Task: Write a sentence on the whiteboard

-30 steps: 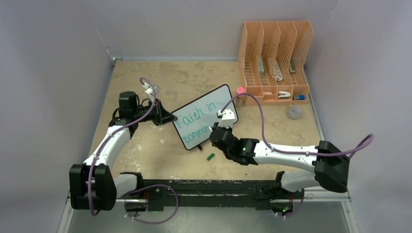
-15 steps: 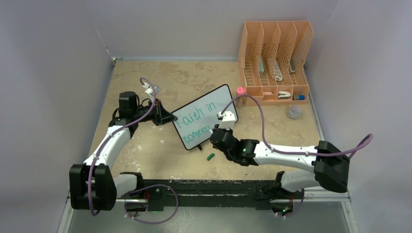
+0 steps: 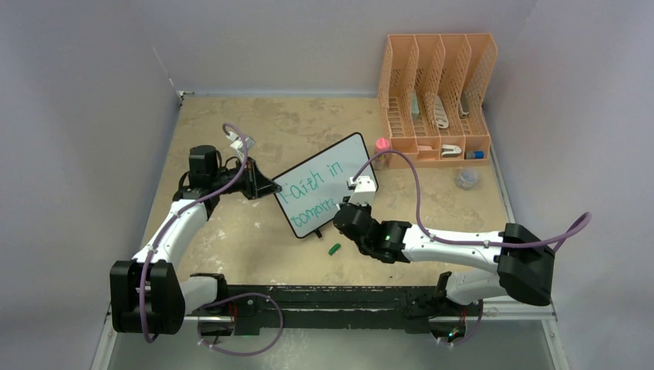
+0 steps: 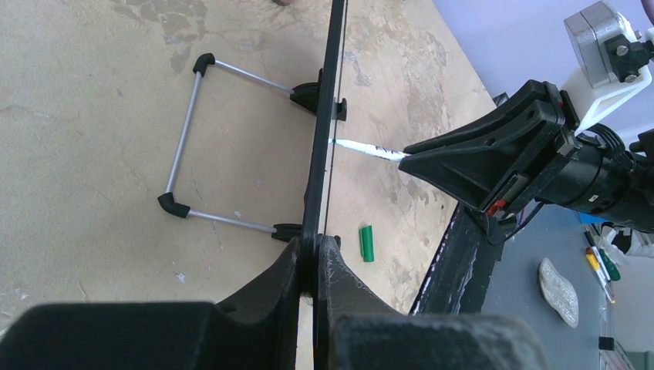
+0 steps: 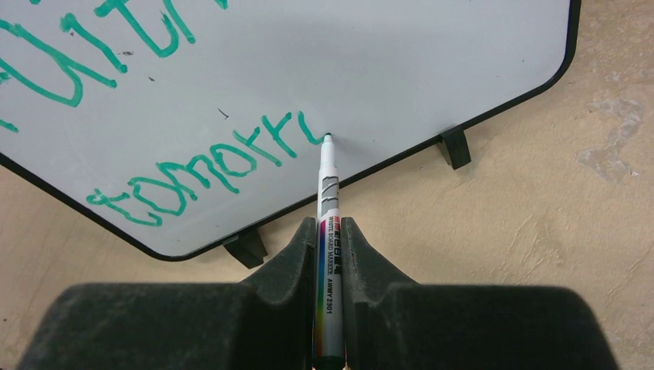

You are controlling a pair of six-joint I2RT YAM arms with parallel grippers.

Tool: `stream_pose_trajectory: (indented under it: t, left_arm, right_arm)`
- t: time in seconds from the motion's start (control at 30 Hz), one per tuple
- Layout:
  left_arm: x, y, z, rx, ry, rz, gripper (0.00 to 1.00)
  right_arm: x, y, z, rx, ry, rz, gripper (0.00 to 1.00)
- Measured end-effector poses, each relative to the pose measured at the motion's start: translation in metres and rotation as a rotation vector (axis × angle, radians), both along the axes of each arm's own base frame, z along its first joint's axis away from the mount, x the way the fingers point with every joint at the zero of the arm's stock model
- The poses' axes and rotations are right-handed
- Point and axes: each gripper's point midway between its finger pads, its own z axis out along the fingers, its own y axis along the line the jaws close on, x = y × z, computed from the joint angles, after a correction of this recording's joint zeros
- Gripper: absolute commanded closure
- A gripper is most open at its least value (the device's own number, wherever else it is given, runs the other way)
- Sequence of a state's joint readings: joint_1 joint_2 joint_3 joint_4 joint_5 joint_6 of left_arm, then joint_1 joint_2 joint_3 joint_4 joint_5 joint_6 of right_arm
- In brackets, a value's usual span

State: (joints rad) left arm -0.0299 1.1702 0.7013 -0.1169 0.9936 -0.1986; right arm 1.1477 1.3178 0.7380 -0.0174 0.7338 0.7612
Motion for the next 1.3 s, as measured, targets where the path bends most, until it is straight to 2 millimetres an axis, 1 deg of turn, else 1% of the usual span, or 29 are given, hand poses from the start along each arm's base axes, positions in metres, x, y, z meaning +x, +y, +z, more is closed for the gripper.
stream_pose_trajectory:
  t: [0.5,0.83,1.3]
  left_arm:
    - [0.000,0.000,0.000,0.000,0.000,-0.001,1.00]
    - [0.000,0.000,0.000,0.000,0.000,-0.001,1.00]
    - [0.000,-0.001,0.000,0.002,0.000,-0.001,1.00]
  right_arm:
    - [0.004,0.000,0.004,-0.019,-0.031,0.009,1.00]
    - [0.008,0.006,0.013,-0.006,-0.054,0.021,1.00]
    - [0.008,0.008,0.014,-0.008,-0.057,0.032,1.00]
